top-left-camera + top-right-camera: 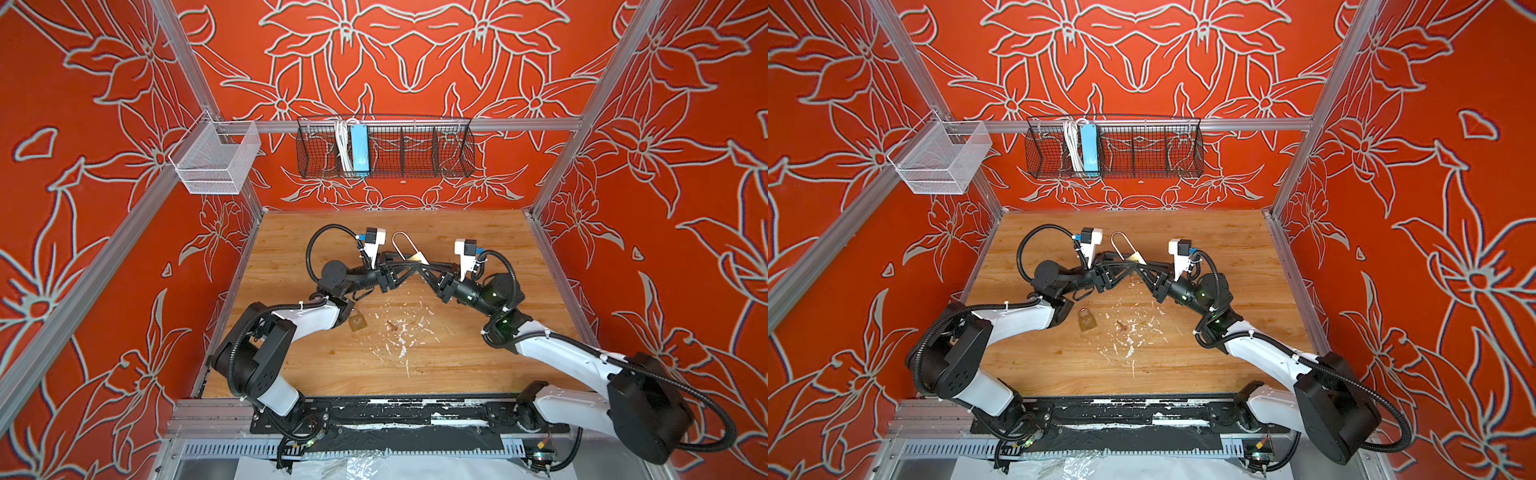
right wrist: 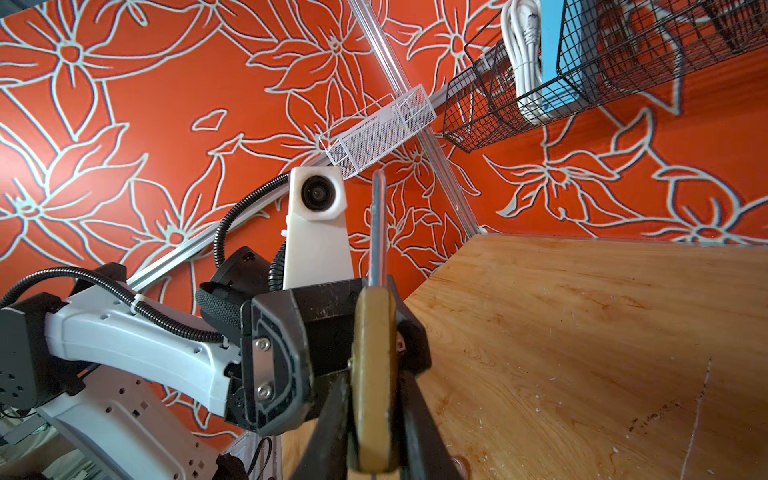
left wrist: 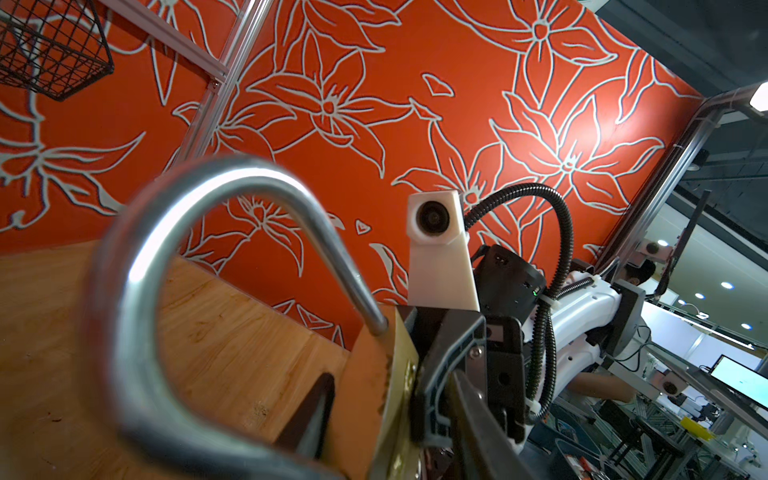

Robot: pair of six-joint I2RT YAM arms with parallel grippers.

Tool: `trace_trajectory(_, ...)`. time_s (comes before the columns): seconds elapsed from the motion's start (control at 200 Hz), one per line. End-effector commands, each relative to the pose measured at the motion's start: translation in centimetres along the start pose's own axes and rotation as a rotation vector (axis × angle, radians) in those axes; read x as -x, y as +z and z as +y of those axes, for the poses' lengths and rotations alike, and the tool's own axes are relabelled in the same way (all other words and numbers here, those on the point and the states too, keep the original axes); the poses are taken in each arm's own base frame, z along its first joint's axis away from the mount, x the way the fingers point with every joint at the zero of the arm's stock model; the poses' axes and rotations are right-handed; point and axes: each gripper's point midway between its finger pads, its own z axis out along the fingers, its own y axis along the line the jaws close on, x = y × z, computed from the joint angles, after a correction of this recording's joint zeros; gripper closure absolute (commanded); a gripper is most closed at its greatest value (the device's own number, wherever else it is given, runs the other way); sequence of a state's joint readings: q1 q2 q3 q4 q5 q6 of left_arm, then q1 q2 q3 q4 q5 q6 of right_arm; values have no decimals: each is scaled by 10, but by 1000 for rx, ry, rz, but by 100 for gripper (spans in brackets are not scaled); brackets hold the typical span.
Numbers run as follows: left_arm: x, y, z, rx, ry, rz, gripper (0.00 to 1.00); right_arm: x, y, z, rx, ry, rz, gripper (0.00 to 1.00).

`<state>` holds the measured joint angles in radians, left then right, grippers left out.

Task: Unlock with the key

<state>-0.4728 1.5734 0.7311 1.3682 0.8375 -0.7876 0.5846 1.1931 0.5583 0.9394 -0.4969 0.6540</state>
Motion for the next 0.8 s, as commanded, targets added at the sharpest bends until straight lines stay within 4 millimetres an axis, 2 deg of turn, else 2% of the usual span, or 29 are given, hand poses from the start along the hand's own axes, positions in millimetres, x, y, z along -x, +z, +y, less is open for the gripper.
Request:
trace_trajectory(0.0,12,4,-25,-82,57,-8,61,34,6,20,52,-65,-106,100)
trace_trajectory(0.285,14,5,-28,-91,46,-8,100,27,3,16,32,-62,-95,100)
trace_trajectory(0.535,13,8,-22,-89,-9,4,100,27,-3,13,-4,-66,-105,100)
trace_trajectory(0.6,13,10,-18,-82,-38,10,100,26,-5,13,-15,-73,-96,76)
trace_trajectory(0.641,12,10,-15,-72,-54,16,100,25,-8,13,-23,-79,-86,66)
trace_trajectory(0.701,10,11,-8,-45,-71,30,100,23,-12,13,-45,-95,-68,57)
trace_trajectory(0.796,4,10,-1,-6,-56,61,100,23,-23,11,-102,-137,-44,49)
